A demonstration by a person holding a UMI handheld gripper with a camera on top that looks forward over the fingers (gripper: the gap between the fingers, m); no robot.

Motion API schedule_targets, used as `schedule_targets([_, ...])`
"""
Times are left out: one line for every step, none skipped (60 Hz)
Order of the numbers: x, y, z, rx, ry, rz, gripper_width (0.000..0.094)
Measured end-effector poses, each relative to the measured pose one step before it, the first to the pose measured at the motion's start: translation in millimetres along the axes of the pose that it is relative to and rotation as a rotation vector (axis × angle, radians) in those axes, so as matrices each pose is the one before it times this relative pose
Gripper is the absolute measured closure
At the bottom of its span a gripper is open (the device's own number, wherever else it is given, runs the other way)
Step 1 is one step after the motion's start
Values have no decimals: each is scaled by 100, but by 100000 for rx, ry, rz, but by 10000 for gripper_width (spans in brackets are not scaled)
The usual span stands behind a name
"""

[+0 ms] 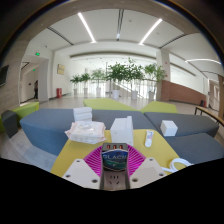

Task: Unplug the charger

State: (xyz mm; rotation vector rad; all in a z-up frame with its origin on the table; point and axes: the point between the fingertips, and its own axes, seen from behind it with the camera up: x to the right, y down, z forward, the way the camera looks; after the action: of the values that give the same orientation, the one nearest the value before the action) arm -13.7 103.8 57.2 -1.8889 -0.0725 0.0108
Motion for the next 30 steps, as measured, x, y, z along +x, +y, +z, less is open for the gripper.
schedule_targets([69, -110, 302, 263, 376, -322, 681])
schedule_targets([-189, 152, 77, 390, 266, -195, 704])
schedule_targets([-52, 9, -39, 67, 170, -205, 710])
schedule_targets([-19, 11, 30, -244, 80, 192, 726])
schedule_targets([-28, -20, 42, -286, 5, 415, 737])
schedule_targets([-17, 1, 23, -513, -65, 908, 741])
schedule_targets([-20, -6, 18, -605, -121, 906, 747])
schedule_targets([-36, -14, 22, -619, -337, 587, 760])
schedule_targets([-18, -34, 7, -770, -376, 383, 769])
schedule_targets([-34, -102, -45, -566, -435, -1, 772])
schedule_targets([116, -199, -102, -295, -379, -183, 773])
schedule_targets([-28, -273, 81, -241, -428, -20, 774])
schedule_targets([1, -332, -166, 28, -425, 121, 774])
schedule_targets([12, -449, -276, 233, -389, 142, 773])
schedule_targets([42, -783, -455, 1509, -94, 502, 774])
schedule_targets([285, -1375, -756, 3520, 657, 752, 774])
schedule_targets([408, -1618, -610, 3677, 1253, 319, 775])
schedule_targets([463, -1668, -622, 3451, 1306, -379, 775])
schedule_targets([397, -1743, -595, 3353, 936, -598, 774])
schedule_targets([339, -1708, -567, 3143, 732, -342, 775])
schedule_targets([171, -1508, 38, 2305, 533, 33, 773])
schedule_targets([597, -1416, -405, 2035, 624, 118, 774])
schedule_targets([405, -1196, -353, 1727, 493, 477, 773])
schedule_targets([160, -1106, -381, 1467, 308, 751, 773])
schedule_targets([317, -886, -286, 782, 64, 838, 772])
schedule_targets([268, -733, -318, 557, -94, 971, 772])
schedule_targets([328, -562, -285, 425, 14, 1025, 773])
schedule_targets([573, -296, -12, 382, 217, 859, 773])
schedule_targets([455, -292, -228, 213, 465, 564, 773])
schedule_targets([538, -113, -252, -7, 637, 97, 771])
